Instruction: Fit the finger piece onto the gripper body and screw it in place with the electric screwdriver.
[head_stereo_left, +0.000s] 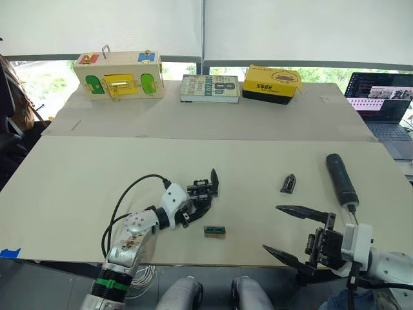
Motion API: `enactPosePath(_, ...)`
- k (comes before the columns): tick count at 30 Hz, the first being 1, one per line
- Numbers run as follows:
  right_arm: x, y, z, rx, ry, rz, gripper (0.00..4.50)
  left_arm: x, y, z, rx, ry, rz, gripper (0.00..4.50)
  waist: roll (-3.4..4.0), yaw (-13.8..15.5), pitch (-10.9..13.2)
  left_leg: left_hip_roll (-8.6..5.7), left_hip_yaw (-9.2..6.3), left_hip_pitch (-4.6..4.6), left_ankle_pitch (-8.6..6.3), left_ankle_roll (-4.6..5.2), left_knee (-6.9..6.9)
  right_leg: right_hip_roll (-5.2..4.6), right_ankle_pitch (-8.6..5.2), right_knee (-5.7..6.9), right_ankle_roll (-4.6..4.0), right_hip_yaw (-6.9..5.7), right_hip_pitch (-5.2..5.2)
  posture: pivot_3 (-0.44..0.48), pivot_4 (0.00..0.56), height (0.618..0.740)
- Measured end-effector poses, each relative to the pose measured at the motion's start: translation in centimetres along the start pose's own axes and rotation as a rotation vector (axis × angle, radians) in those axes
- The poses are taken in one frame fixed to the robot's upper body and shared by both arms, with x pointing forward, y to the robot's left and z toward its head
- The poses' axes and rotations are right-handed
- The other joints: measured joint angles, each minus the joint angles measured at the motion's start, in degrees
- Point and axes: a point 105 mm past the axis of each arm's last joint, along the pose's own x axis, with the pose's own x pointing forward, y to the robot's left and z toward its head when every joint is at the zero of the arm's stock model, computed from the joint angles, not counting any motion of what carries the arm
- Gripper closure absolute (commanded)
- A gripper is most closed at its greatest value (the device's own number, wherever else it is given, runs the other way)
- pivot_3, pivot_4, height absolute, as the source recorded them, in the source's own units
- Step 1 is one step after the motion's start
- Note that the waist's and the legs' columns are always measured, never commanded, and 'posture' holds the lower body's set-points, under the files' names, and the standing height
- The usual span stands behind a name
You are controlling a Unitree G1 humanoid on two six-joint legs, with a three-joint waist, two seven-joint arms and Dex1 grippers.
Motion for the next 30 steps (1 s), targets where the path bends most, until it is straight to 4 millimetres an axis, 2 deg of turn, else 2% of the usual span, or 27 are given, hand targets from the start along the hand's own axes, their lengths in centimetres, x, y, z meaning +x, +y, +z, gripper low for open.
enactPosePath(8,0.0,0.0,0.0,0.003,0.001,-0.004,0.0,1.6,-0.6,0.4,0.042,-0.023,0.023,2.18,0.01,0.6,0.0,-0.02,0.0,0.01,0.0,-0.01,0.02,-0.07,-0.01,-0.01,0.03,-0.02,0.07,0.0,0.15,0.74)
enactPosePath(15,0.0,0.0,-0.1,0.006,0.003,-0.008,0.0,1.9,-0.7,0.4,0.035,-0.013,0.032,2.18,0.06,0.6,0.0,-0.03,0.0,0.06,0.0,-0.01,0.02,-0.08,-0.02,0.0,0.06,-0.04,0.1,0.0,0.15,0.74)
enactPosePath(19,-0.1,0.0,-0.1,0.008,0.004,-0.018,0.0,1.7,-0.7,0.1,-0.031,0.01,0.01,0.25,0.1,0.4,-0.1,-0.02,0.0,0.07,-0.01,0.0,0.02,-0.07,-0.04,0.01,0.09,-0.05,0.1,0.0,0.15,0.74)
enactPosePath(20,-0.1,0.0,-0.1,0.009,0.004,-0.022,0.0,1.6,-0.8,0.1,-0.034,0.015,-0.002,0.03,0.1,0.3,-0.1,-0.02,0.0,0.07,-0.01,0.0,0.02,-0.06,-0.05,0.01,0.09,-0.05,0.09,0.0,0.15,0.74)
enactPosePath(26,-0.2,0.3,-0.2,0.024,0.013,-0.028,0.0,0.6,-0.2,-0.2,-0.006,0.048,-0.046,0.03,0.13,-0.3,-0.1,0.0,0.0,0.09,-0.01,-0.01,0.01,-0.03,-0.05,0.03,0.08,-0.01,0.08,0.0,0.15,0.74)
enactPosePath(30,-0.2,0.2,-0.2,0.023,0.012,-0.042,0.0,-0.4,1.2,-0.5,-0.006,0.057,-0.074,0.03,0.15,-0.6,-0.1,0.1,0.0,0.14,-0.01,-0.03,0.01,0.03,-0.05,0.05,0.08,-0.02,0.09,0.0,0.15,0.74)
